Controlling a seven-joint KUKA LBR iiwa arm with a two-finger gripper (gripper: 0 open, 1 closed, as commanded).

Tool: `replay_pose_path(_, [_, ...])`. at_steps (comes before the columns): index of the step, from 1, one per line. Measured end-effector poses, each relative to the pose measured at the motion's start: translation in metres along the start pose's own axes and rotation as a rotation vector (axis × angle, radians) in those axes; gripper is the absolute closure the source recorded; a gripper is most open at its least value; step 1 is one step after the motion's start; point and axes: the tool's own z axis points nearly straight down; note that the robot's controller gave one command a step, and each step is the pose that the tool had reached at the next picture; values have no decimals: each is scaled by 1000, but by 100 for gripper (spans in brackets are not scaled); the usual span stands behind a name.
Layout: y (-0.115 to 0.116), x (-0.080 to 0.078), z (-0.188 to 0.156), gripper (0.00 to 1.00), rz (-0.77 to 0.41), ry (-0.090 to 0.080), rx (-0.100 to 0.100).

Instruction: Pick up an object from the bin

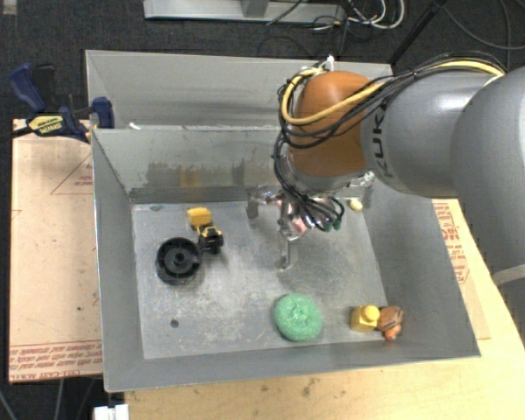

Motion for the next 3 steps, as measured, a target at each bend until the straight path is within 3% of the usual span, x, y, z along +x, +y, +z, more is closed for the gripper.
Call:
replay_pose_path(1, [27,1,16,0,134,5,1])
replay_pose_path(2, [47,-15,19,0,158,3,0])
replay_pose_path(3, [68,-25,20,0,-102,2,0])
